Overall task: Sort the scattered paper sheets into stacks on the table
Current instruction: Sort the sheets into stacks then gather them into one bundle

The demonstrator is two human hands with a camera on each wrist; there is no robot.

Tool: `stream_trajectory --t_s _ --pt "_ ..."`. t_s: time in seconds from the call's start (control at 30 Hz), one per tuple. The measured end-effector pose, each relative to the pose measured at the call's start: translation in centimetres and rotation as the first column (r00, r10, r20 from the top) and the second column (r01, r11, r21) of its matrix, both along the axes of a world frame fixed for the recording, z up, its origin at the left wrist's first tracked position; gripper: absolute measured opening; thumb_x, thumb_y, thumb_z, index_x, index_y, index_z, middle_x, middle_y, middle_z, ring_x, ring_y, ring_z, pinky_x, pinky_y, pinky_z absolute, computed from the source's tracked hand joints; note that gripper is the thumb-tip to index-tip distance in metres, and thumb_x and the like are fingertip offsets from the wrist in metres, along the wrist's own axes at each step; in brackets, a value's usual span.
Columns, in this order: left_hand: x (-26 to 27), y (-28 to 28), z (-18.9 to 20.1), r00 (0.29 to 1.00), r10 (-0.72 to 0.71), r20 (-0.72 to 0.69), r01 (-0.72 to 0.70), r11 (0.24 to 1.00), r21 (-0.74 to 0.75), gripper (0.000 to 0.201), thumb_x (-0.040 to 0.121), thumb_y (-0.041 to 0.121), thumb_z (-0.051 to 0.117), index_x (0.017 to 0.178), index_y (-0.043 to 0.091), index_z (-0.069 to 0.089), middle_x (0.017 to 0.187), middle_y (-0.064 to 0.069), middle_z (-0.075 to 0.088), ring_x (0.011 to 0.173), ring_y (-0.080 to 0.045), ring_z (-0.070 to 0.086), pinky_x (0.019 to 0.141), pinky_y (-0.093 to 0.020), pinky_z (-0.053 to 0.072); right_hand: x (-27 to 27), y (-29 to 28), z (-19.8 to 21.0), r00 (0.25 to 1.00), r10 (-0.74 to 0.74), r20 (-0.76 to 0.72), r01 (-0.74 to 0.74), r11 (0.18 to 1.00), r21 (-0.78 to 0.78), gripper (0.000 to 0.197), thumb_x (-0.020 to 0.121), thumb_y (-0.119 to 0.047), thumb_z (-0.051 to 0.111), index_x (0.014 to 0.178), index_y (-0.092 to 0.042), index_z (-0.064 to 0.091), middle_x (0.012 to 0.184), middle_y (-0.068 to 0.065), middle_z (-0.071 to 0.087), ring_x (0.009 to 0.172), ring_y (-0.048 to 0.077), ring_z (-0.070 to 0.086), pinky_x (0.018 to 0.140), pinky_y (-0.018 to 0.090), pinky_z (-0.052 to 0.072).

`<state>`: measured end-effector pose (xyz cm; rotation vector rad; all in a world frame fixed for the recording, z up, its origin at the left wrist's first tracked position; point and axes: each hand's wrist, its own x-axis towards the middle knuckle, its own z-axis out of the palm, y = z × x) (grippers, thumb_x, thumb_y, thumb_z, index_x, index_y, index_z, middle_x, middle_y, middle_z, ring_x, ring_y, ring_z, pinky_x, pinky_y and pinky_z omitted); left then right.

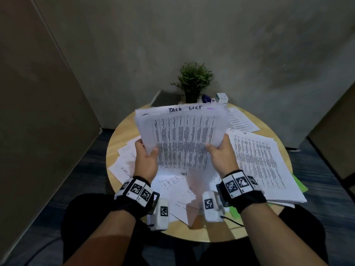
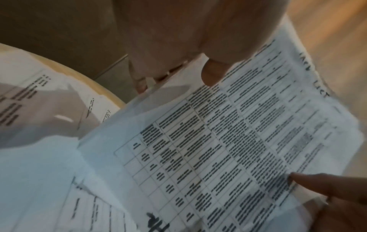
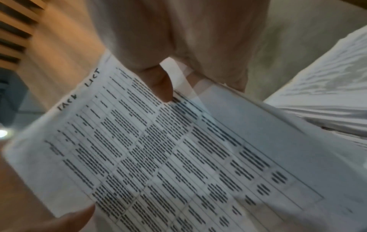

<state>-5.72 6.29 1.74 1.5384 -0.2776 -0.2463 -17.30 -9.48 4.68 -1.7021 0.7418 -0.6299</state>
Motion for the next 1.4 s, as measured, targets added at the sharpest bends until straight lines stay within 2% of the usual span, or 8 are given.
stream_trajectory --t_s 0.13,0.3,0.53,0.63,0.83,0.93,1.17,1.4 --pt "-0.1 -0.7 0.2 0.999 0.028 0.045 -0.029 0.999 0.025 0.027 0.102 0.009 0.036 0.116 0.031 0.032 0.103 0.02 0.051 0.093 -0.006 0.053 0.086 -0.025 0.037 0.3 0.1 0.0 0.999 -0.029 -0.019 0.029 0.999 -0.034 0.033 0.096 -0.005 0.047 0.126 -0.017 0.046 0.103 -0.007 0.058 0.072 -0.006 0.051 0.051 0.009 0.039" --pt "0.3 -1.2 1.1 0.993 0.073 0.091 -0.071 0.997 -0.02 0.027 0.102 0.011 0.037 0.116 0.034 0.035 0.113 0.012 0.054 0.109 -0.014 0.052 0.096 -0.027 0.039 0.4 -0.6 1.1 0.995 -0.047 0.084 0.046 0.999 0.004 0.031 0.094 -0.003 0.048 0.119 -0.021 0.049 0.097 -0.014 0.061 0.07 -0.004 0.055 0.055 0.015 0.044" --pt "-0.1 -1.4 -3.1 0.996 0.025 -0.086 -0.008 0.981 0.196 0.018 0.101 0.008 0.036 0.114 0.02 0.035 0.119 -0.008 0.055 0.101 -0.025 0.052 0.085 -0.032 0.041 -0.2 -1.1 -4.3 0.946 0.014 -0.325 -0.026 0.999 -0.033 0.029 0.093 -0.001 0.043 0.121 -0.007 0.043 0.096 0.003 0.057 0.085 0.02 0.056 0.06 0.026 0.044" --pt "-0.2 -1.7 -3.0 0.999 0.028 -0.025 -0.021 0.964 0.266 0.022 0.101 0.005 0.033 0.119 0.017 0.036 0.118 -0.005 0.051 0.098 -0.022 0.048 0.083 -0.028 0.036 -0.5 -1.5 -4.1 0.95 0.006 -0.313 -0.025 0.998 -0.058 0.025 0.093 -0.002 0.041 0.116 -0.01 0.045 0.097 0.006 0.059 0.085 0.023 0.058 0.069 0.034 0.05" --pt "-1.2 -5.7 -1.1 0.995 0.021 0.1 -0.05 0.954 0.295 0.023 0.1 0.009 0.039 0.122 0.013 0.045 0.113 0.0 0.057 0.102 -0.022 0.055 0.088 -0.03 0.042 -3.2 -5.5 -1.1 0.962 -0.102 -0.254 0.066 0.987 -0.147 0.015 0.093 -0.004 0.041 0.103 -0.013 0.046 0.083 -0.004 0.053 0.068 0.009 0.049 0.052 0.025 0.036" --pt "-2.4 -9.4 -1.2 0.993 -0.09 0.082 0.059 0.944 0.325 0.019 0.098 0.009 0.046 0.116 0.014 0.05 0.119 -0.007 0.062 0.108 -0.027 0.059 0.095 -0.037 0.048 -5.7 -9.1 -0.8 0.931 -0.222 -0.289 0.177 0.969 -0.172 0.018 0.088 -0.002 0.042 0.103 -0.01 0.049 0.092 0.004 0.056 0.076 0.02 0.052 0.059 0.029 0.036" --pt "-6.7 -18.1 -3.4 0.914 -0.404 -0.034 0.36 0.77 0.526 0.035 0.094 0.001 0.05 0.129 0.006 0.051 0.125 -0.012 0.062 0.112 -0.029 0.059 0.097 -0.038 0.048 -11.1 -16.8 -3.2 0.769 -0.377 -0.516 0.3 0.926 -0.23 0.036 0.09 0.002 0.038 0.123 -0.001 0.049 0.123 0.022 0.054 0.107 0.036 0.052 0.078 0.031 0.037" --pt "-9.2 -21.1 -5.0 0.833 -0.535 -0.142 0.433 0.471 0.768 0.038 0.093 0.002 0.041 0.131 -0.001 0.046 0.135 -0.016 0.051 0.121 -0.029 0.051 0.093 -0.03 0.042 -12.6 -20.0 -6.5 0.598 -0.371 -0.71 0.28 0.927 -0.249 0.03 0.094 -0.005 0.043 0.12 0.009 0.049 0.124 0.03 0.054 0.113 0.042 0.053 0.083 0.035 0.043"
